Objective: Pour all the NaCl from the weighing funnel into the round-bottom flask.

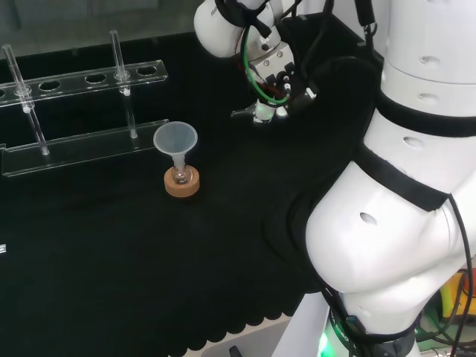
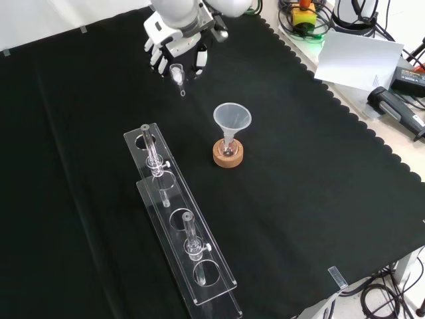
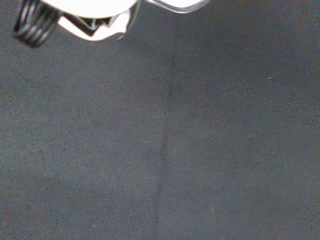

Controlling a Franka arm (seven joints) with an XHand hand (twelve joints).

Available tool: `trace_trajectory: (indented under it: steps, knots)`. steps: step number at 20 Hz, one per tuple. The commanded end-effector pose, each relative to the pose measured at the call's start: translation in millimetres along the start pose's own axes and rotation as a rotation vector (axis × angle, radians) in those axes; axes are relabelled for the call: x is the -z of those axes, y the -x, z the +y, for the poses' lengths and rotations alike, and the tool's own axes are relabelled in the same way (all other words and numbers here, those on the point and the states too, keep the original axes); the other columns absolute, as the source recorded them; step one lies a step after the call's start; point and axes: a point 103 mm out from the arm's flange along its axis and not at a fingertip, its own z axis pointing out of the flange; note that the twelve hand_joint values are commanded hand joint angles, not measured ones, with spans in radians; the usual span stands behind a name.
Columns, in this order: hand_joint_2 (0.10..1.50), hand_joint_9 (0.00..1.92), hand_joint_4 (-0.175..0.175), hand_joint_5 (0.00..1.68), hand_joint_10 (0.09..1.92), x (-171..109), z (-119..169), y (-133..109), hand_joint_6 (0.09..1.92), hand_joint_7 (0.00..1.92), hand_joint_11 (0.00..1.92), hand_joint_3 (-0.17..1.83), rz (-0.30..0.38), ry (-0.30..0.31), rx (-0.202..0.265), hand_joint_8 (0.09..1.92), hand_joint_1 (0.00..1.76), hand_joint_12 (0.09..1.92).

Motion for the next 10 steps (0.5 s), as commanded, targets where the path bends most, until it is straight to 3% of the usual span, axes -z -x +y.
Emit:
trace_trajectory:
  steps: [1, 10]
  knots:
    - [0.64, 0.94, 0.175, 1.26, 0.39, 12, -32, 11, 0.7, 0.69, 0.64, 0.69, -0.022, 0.015, -0.002, 0.6, 1.12, 1.24]
    - [0.64, 0.93, 0.175, 1.26, 0.39, 29, -62, 14, 0.7, 0.69, 0.64, 0.69, -0.047, 0.024, -0.004, 0.6, 1.12, 1.24]
